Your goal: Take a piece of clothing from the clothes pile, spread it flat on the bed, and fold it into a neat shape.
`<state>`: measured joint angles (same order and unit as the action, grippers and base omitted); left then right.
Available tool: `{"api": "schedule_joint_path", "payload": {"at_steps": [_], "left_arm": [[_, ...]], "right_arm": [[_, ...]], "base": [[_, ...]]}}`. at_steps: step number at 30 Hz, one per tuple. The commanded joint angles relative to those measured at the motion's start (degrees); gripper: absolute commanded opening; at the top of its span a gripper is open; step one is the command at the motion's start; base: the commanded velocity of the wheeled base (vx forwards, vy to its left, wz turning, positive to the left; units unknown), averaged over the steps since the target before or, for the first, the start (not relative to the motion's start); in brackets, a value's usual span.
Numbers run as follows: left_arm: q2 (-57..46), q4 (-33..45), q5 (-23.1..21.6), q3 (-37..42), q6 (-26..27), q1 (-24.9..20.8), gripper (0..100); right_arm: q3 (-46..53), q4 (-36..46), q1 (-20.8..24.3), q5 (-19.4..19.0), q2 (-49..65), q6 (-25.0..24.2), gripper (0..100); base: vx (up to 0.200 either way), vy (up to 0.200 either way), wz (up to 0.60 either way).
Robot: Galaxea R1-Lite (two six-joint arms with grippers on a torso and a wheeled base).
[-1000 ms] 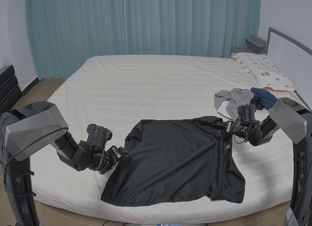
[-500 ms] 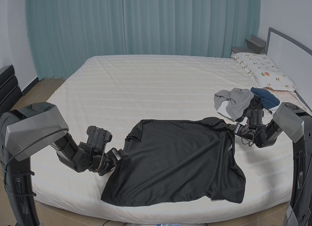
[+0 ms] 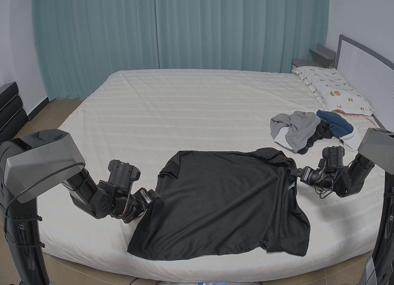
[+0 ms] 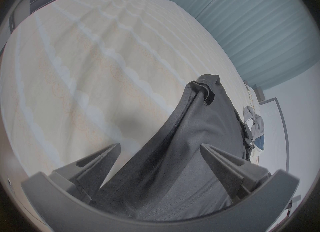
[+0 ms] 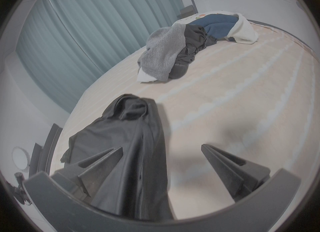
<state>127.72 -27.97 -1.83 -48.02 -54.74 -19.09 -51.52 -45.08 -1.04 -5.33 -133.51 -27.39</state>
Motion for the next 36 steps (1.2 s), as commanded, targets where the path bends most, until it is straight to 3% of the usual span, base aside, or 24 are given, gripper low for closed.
{"api": "schedule_joint_path", "payload": {"at_steps": [1, 6, 15, 16, 22, 36], "left_arm": [[-0.2, -0.2, 0.0, 0.7, 0.0, -0.2, 100], [-0.1, -0.1, -0.1, 0.7, 0.0, -0.3, 100], [0.0, -0.2, -0.1, 0.7, 0.0, -0.3, 100], [0.0, -0.2, -0.1, 0.7, 0.0, -0.3, 100], [0.2, -0.2, -0.1, 0.7, 0.2, -0.3, 100], [-0.1, -0.3, 0.0, 1.8, 0.2, -0.7, 100]], "right_arm": [[12.6, -4.0, 0.4, -2.4, 9.5, 1.4, 100], [18.6, -4.5, 0.5, -3.9, 9.0, 5.2, 100], [19.7, -4.5, 4.9, -4.1, 6.5, 5.4, 100], [19.5, -4.5, 5.3, -3.8, 5.7, 5.5, 0], [20.5, -4.5, 4.6, -1.4, 4.6, 8.5, 0], [23.0, -7.5, -6.3, -2.4, 6.9, 10.2, 0]], "base": [[0.000, 0.000, 0.00], [0.000, 0.000, 0.00], [0.000, 0.000, 0.00], [0.000, 0.000, 0.00], [0.000, 0.000, 0.00], [0.000, 0.000, 0.00]]}}
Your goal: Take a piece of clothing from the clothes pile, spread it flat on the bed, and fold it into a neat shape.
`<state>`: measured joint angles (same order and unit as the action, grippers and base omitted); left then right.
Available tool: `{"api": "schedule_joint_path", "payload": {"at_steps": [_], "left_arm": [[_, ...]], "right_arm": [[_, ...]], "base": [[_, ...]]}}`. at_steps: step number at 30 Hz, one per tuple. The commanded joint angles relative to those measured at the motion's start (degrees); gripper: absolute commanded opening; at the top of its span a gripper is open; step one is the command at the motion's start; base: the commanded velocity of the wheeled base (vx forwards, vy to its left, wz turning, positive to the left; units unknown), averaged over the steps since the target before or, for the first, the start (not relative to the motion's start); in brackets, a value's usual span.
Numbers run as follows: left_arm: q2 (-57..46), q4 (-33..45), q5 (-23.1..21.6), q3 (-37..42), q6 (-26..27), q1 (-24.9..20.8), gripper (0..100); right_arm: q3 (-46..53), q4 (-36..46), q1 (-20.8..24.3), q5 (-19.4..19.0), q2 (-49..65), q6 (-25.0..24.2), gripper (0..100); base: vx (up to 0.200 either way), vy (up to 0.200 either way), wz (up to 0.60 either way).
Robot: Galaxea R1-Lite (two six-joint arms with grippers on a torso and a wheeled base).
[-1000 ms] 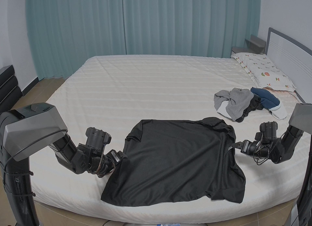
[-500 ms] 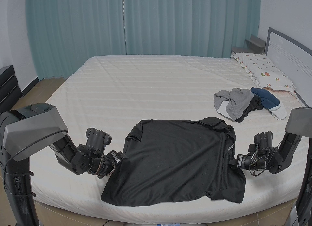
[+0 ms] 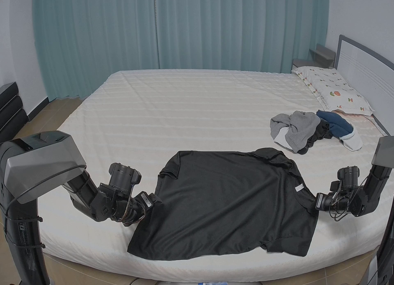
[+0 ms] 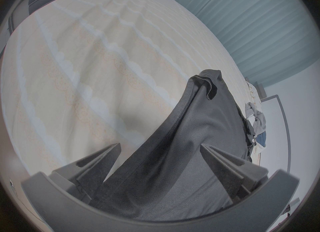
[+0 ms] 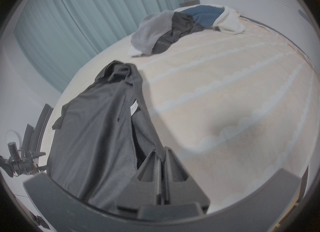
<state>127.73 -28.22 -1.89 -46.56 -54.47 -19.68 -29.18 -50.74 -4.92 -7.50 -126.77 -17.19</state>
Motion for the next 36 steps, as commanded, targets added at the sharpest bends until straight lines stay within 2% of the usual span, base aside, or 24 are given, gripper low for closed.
{"api": "schedule_joint_path", "payload": {"at_steps": [1, 6, 7, 13, 14, 15, 17, 20, 22, 23, 24, 25, 30, 33, 36], "left_arm": [[-0.1, -0.1, 0.0, 0.3, 0.0, -0.1, 100], [-0.2, -0.1, 0.0, 0.3, 0.0, -0.1, 100], [-0.2, -0.1, 0.0, 0.3, 0.0, -0.1, 100], [-0.5, -0.1, 0.0, 0.3, -0.1, -0.1, 100], [-1.1, -0.1, 0.0, 0.5, -0.1, -0.1, 100], [-1.1, -0.1, 0.0, 0.5, -0.1, -0.1, 100], [-2.3, -0.2, 0.0, 0.9, -0.6, -0.1, 100], [-3.0, -0.1, 0.0, 1.2, -0.6, -0.2, 100], [-3.1, -0.2, 0.0, 1.6, -0.6, -0.4, 100], [-3.1, -0.2, 0.0, 1.6, -0.6, -0.4, 100], [-3.3, 0.1, 0.0, 1.6, -0.6, -0.6, 100], [-3.4, 0.3, 0.0, 1.6, -0.6, -0.7, 100], [-3.6, 0.3, 0.0, 2.3, -0.4, -1.0, 100], [-3.6, 0.1, 0.0, 2.3, -0.5, -1.3, 100], [-4.2, 0.4, 0.0, 2.3, -0.6, -1.4, 100]], "right_arm": [[0.7, -1.8, -2.5, -0.2, 0.1, 0.0, 0], [2.6, -6.7, -3.8, -1.9, -1.5, 0.1, 0], [2.7, -7.1, -3.9, -2.1, -1.6, 0.1, 100], [2.6, -7.4, -4.8, -3.1, -0.7, -1.6, 100], [3.0, -7.4, -4.6, -3.8, 0.5, -3.6, 100], [3.0, -7.4, -4.6, -3.8, 0.5, -3.6, 100], [4.0, -7.4, -3.5, -3.9, 2.8, -11.9, 100], [5.8, -7.4, -2.2, -5.0, 4.7, -20.2, 100], [7.5, -8.3, -2.2, -7.4, 5.1, -22.6, 100], [7.5, -8.3, -2.2, -7.4, 5.1, -22.6, 100], [10.0, -10.9, -2.2, -10.5, 5.0, -23.8, 100], [11.5, -13.0, -2.2, -11.3, 4.6, -23.5, 100], [17.4, -21.3, -2.0, -11.3, 4.5, -23.2, 100], [19.2, -22.7, -1.4, -11.2, 4.3, -22.9, 100], [19.6, -22.4, -1.1, -11.1, 4.2, -22.8, 100]], "base": [[0.000, 0.000, 0.00], [0.000, 0.000, 0.00], [0.000, 0.000, 0.00], [0.000, 0.000, 0.00], [0.000, 0.000, 0.00], [0.000, 0.000, 0.00], [0.000, 0.000, 0.00], [0.000, 0.000, 0.00], [0.000, 0.000, 0.00], [0.000, 0.000, 0.00], [0.000, 0.000, 0.00], [0.000, 0.000, 0.00], [0.000, 0.000, 0.00], [0.000, 0.000, 0.00], [-0.200, 0.000, 0.00]]}}
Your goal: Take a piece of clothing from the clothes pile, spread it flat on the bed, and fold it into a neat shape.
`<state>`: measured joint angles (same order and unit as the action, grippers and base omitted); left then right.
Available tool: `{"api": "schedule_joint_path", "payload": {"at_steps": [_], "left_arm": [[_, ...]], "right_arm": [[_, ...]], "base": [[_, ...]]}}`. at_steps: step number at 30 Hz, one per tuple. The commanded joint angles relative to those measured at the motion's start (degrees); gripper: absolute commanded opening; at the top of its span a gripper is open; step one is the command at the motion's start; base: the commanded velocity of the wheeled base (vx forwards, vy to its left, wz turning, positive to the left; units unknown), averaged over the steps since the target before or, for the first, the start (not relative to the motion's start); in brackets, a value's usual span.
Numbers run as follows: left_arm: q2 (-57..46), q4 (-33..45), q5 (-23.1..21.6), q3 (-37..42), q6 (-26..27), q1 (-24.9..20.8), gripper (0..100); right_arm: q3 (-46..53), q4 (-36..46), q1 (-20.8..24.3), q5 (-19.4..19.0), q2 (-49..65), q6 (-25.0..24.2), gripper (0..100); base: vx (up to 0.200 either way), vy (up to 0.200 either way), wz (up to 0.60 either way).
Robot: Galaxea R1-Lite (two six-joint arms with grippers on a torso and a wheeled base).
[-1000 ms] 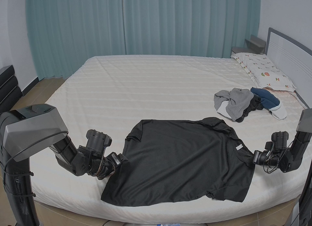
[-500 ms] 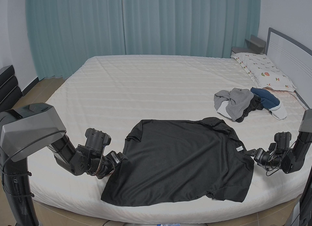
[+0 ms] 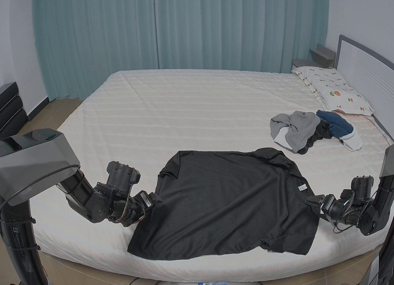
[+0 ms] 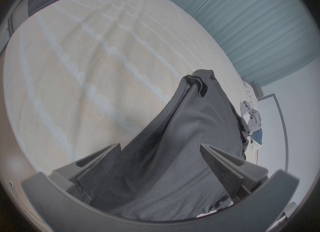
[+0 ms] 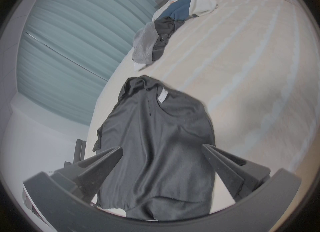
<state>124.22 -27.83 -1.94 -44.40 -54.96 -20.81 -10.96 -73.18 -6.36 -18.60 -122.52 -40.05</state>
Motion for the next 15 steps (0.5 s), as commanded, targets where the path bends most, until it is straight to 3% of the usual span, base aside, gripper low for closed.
{"api": "schedule_joint_path", "payload": {"at_steps": [1, 8, 15], "left_arm": [[-0.8, 0.1, 0.0, 0.2, -0.1, -0.8, 100], [-1.6, 0.7, 0.2, 1.0, 0.4, -1.7, 100], [-2.1, 4.3, 3.7, 0.6, 2.4, -1.6, 100]], "right_arm": [[2.1, 0.1, 1.4, 0.3, -0.1, 0.5, 100], [3.7, -0.1, 3.1, 3.6, -0.8, 3.1, 100], [3.8, -0.2, 3.2, 3.7, -1.7, 3.6, 100]], "base": [[-0.200, 0.000, 0.00], [-0.200, 0.000, 0.00], [0.000, 0.000, 0.00]]}}
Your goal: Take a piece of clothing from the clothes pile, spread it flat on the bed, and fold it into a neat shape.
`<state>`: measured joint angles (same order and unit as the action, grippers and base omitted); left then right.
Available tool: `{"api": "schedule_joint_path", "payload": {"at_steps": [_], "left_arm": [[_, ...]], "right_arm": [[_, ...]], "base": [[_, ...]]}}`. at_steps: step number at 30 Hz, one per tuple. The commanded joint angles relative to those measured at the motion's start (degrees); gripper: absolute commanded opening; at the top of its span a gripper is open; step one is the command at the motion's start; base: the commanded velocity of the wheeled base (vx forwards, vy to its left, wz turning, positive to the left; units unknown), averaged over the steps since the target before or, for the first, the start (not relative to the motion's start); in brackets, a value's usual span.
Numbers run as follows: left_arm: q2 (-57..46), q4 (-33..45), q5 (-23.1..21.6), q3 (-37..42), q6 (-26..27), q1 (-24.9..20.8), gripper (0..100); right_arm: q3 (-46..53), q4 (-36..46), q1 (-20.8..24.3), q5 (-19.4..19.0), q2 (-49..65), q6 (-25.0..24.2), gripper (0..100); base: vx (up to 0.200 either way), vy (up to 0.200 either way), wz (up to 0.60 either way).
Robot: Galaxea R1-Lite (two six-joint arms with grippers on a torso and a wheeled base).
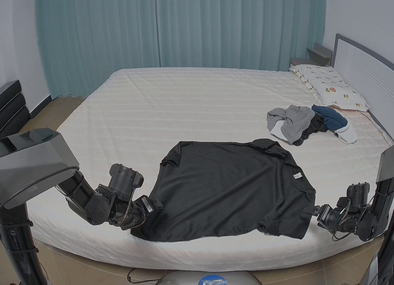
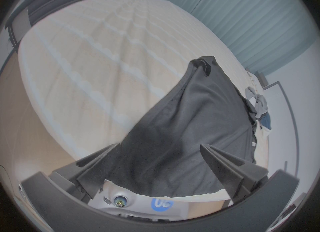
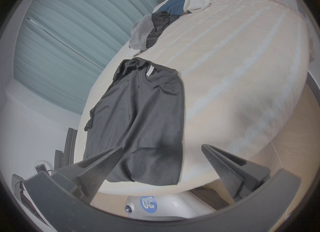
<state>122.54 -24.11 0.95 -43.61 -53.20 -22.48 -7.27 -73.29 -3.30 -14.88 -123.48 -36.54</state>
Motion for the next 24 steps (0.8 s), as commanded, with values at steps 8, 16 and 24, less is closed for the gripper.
{"api": "schedule_joint_path", "payload": {"at_steps": [8, 16, 24], "left_arm": [[0.3, 1.6, 6.1, 0.0, 4.0, 0.2, 100], [2.2, 1.6, 6.1, 0.1, 4.3, 0.0, 100], [2.5, 2.3, 6.1, 0.3, 4.4, -0.5, 0]], "right_arm": [[0.7, -0.2, 0.2, 0.9, -0.9, 1.5, 100], [0.6, -0.4, 1.8, 3.4, -2.5, 1.9, 100], [0.1, -5.0, 2.2, 3.7, -7.7, 1.6, 100]], "base": [[0.000, 0.000, 0.00], [0.000, 0.000, 0.00], [0.000, 0.000, 0.00]]}}
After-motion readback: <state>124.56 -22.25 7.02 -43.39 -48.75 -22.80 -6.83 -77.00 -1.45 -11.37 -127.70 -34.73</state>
